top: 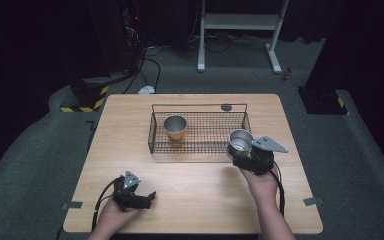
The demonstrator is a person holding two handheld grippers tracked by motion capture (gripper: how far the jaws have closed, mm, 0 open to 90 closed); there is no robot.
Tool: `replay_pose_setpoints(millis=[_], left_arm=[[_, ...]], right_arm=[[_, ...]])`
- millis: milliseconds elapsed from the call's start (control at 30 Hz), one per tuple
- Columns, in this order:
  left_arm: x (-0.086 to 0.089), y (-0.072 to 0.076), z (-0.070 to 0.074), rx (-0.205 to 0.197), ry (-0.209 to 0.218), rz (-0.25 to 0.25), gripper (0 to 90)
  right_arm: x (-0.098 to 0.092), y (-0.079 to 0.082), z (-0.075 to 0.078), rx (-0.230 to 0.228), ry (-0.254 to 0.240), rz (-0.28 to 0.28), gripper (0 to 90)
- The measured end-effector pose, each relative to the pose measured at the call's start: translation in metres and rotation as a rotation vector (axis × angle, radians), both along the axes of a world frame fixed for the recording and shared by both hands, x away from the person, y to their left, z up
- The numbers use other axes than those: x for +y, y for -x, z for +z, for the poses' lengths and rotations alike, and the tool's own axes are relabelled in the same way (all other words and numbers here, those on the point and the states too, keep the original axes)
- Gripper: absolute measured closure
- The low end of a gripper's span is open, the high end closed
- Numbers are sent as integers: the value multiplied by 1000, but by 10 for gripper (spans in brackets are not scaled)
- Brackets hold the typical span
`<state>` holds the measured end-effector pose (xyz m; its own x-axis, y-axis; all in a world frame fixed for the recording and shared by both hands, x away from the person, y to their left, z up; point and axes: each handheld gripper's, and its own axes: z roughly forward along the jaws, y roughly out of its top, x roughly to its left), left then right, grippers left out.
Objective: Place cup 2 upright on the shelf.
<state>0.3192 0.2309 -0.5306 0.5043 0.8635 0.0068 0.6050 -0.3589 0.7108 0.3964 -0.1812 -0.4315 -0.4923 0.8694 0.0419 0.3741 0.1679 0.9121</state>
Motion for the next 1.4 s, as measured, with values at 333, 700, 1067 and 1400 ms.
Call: replay_pose_setpoints(millis=[333,700,1067,1400], left_arm=[[0,0,0,1,3,2,3],[-1,-3,0,0,-2,-7,3],[-2,-3,0,-3,0,-1,3],[-2,-3,0,-1,1,-1,3]], right_arm=[[27,-17,34,-14,-12,-1,185],[50,-45,53,-18,12,-43,185],[71,-70,39,19,49,-68,185],[68,-91,24,69,49,-99,185]])
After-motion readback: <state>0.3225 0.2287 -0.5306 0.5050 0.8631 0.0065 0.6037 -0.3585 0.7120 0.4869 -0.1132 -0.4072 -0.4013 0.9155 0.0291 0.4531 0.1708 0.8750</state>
